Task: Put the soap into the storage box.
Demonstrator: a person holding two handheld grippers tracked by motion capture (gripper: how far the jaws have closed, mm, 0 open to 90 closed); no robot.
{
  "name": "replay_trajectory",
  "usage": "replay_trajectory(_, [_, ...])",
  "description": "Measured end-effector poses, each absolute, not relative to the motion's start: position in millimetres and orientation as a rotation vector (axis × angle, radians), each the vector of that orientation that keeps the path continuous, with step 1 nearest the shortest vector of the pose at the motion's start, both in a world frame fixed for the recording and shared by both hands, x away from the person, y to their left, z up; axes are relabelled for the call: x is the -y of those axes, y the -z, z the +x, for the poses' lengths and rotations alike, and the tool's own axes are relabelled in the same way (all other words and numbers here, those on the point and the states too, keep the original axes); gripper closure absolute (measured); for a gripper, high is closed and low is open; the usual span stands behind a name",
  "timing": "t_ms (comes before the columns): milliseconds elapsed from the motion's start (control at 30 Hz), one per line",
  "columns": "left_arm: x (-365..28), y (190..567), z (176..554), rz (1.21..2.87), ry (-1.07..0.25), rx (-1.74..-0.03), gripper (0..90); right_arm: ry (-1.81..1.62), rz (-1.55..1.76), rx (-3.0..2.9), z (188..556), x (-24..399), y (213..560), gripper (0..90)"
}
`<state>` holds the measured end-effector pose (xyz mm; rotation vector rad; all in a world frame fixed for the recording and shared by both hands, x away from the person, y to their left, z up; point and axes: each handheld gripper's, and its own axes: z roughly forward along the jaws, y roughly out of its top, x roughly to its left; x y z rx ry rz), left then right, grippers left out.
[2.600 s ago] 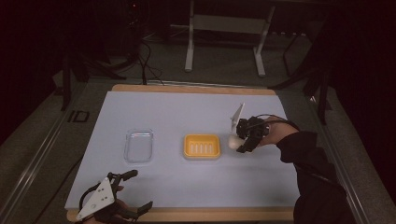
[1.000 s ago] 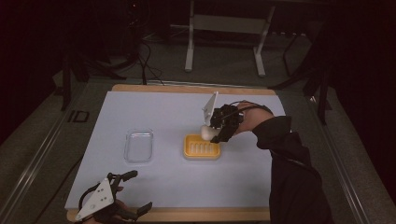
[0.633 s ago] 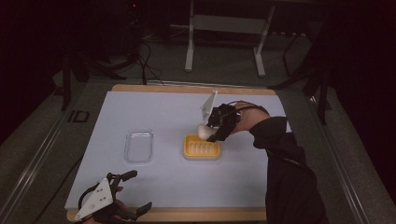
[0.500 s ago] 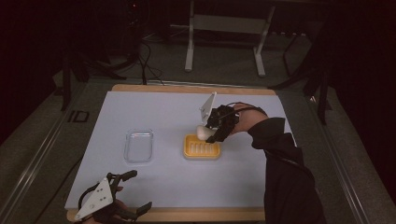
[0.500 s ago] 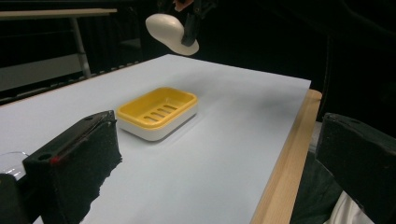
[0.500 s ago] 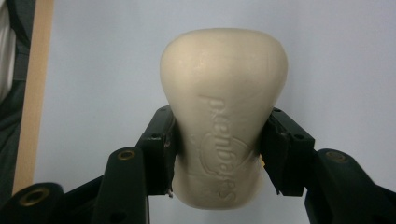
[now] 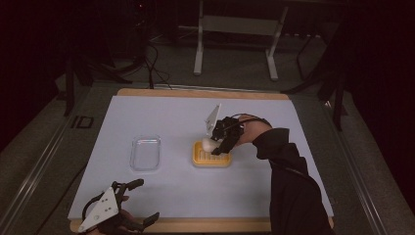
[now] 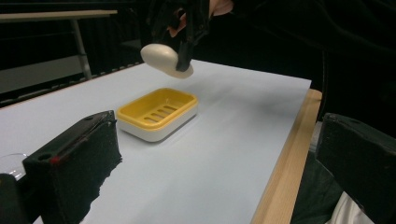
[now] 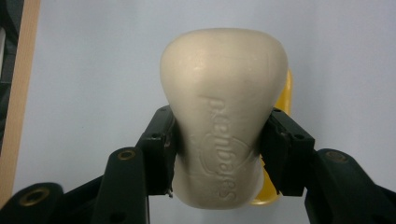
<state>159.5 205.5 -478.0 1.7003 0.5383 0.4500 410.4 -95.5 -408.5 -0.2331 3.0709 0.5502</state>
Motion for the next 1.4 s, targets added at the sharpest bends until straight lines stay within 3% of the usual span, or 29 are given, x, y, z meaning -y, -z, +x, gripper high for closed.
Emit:
replay_trajectory(667, [-206.0,478.2,160.6,1.699,-0.446,-0.543,0.0,-0.447,-0.219,-3.049,423.9,91.9,458.5,49.6])
replay_trajectory(1400, [-205.4,478.9,160.5,1.712,-0.451,-0.534,0.0,-0.449,-0.135,-3.099,431.8,89.2,487.1,49.2])
